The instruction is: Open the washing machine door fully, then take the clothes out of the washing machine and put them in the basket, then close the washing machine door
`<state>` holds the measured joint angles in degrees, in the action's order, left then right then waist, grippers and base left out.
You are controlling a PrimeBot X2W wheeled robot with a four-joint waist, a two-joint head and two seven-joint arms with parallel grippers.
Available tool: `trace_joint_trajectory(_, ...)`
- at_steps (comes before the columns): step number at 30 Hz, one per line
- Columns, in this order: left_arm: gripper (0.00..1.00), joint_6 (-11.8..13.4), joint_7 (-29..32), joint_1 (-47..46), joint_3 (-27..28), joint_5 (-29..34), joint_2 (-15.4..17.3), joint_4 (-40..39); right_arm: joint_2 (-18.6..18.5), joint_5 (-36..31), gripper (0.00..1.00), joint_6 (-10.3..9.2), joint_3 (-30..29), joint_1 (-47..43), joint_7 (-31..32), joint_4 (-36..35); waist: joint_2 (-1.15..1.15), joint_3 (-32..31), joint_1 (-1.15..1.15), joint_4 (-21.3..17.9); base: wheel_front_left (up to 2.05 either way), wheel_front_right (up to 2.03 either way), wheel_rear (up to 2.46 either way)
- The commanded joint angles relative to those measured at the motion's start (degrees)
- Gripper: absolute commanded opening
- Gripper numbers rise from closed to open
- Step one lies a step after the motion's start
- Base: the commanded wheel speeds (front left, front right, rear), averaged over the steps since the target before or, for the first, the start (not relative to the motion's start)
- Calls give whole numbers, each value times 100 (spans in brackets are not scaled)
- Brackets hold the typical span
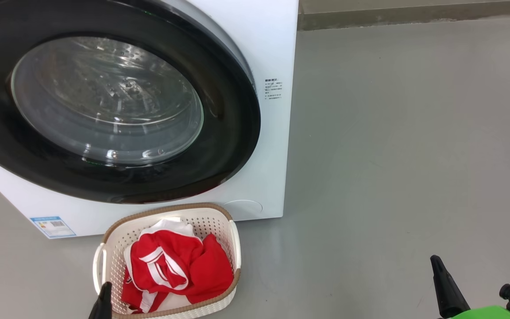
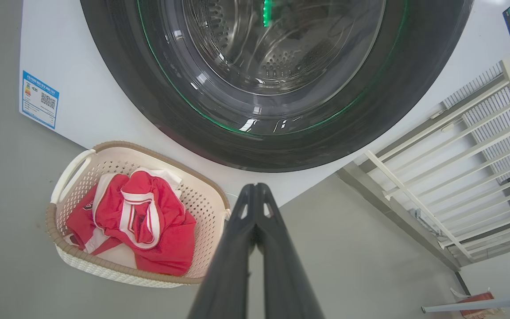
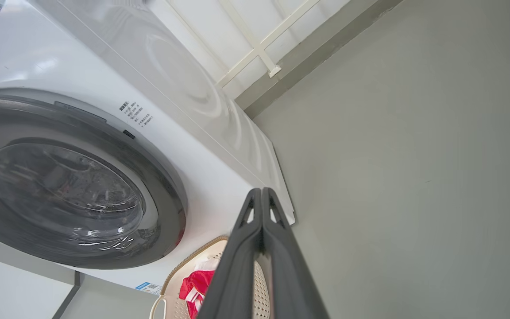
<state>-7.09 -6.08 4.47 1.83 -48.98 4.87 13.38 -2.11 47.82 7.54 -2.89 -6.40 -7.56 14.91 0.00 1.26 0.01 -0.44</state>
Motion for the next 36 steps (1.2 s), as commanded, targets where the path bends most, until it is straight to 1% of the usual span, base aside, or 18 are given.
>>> trace_joint_trajectory(1, 0, -16, 37, -230, 137, -206, 60, -103, -112, 216, 0, -2, 26, 271, 33, -129, 0, -3, -1, 1, 0, 0, 0)
trace_joint_trajectory(36, 0, -28, 615, -629, 289, -2178, -58, -23, -171, 2322, 0, -4, -55, 733, 605, -116, 0, -53, -1, 22, 0, 0, 0)
